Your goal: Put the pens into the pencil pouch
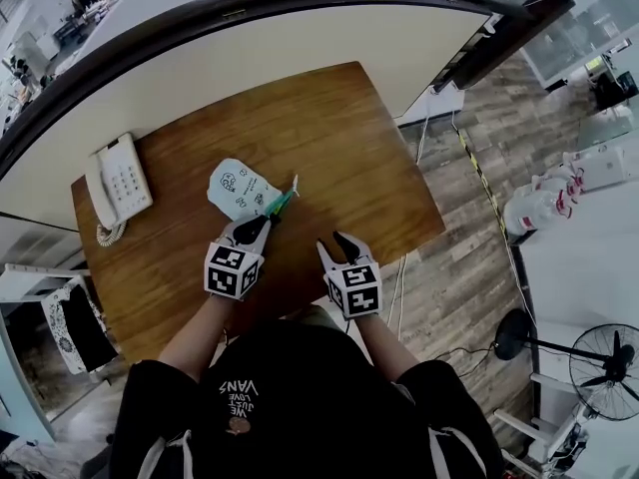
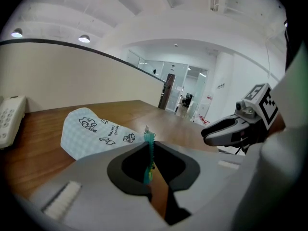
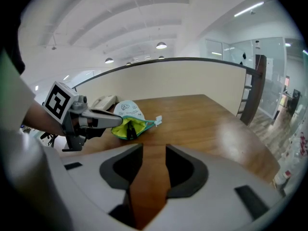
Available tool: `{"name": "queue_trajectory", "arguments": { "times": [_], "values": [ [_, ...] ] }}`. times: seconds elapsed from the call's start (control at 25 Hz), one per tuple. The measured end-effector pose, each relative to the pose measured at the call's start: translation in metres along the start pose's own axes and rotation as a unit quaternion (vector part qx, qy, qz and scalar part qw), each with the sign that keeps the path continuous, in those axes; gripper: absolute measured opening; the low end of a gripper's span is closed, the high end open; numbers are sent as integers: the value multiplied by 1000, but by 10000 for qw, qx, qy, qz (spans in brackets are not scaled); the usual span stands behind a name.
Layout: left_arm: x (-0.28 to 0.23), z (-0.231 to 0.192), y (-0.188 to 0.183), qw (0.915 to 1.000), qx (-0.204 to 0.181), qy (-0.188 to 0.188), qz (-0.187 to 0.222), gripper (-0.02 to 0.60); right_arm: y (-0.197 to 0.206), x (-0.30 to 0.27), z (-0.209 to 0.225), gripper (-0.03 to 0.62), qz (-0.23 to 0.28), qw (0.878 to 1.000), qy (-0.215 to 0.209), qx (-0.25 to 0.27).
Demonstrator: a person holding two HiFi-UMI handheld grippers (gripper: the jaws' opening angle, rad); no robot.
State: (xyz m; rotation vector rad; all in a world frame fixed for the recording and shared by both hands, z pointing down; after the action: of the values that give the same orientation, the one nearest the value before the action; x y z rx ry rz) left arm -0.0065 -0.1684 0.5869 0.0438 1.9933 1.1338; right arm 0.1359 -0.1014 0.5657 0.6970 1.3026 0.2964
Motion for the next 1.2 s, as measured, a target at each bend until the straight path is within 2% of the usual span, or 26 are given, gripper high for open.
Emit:
{"name": "queue_trajectory", "arguments": {
  "times": [0.32,0.48,0.76,1.04,1.2],
  "values": [
    [3,-5,10,9999,111,-17,-85,37,9,8,-22,132,9,10000,46,-65],
    [10,-2,14,9998,139,94,-61,101,13,13,-33,132,24,9999,111,-121],
    [34,0,26,9998,45,168,-8,110,18,25,-55,132,150,9994,183,-262],
    [81,3,26,9990,-362,-27,251,109,27,41,-78,130,354,9982,262,-417],
    [110,11,26,9958,-810,-86,421,106,28,47,-97,56,551,9975,195,-399]
  ]
}}
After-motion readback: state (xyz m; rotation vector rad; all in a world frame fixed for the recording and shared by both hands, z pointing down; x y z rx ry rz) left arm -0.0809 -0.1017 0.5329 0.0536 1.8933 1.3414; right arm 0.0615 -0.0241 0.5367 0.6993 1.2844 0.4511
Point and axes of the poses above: the fingertips, and each gripper's own axes: x backward along the fingers, z to its right, y out of its underside, the point moved 3 cm from there along x, backward along the fingers, and after that the axes turned 10 degrees about -z, right-handed, at the moved point
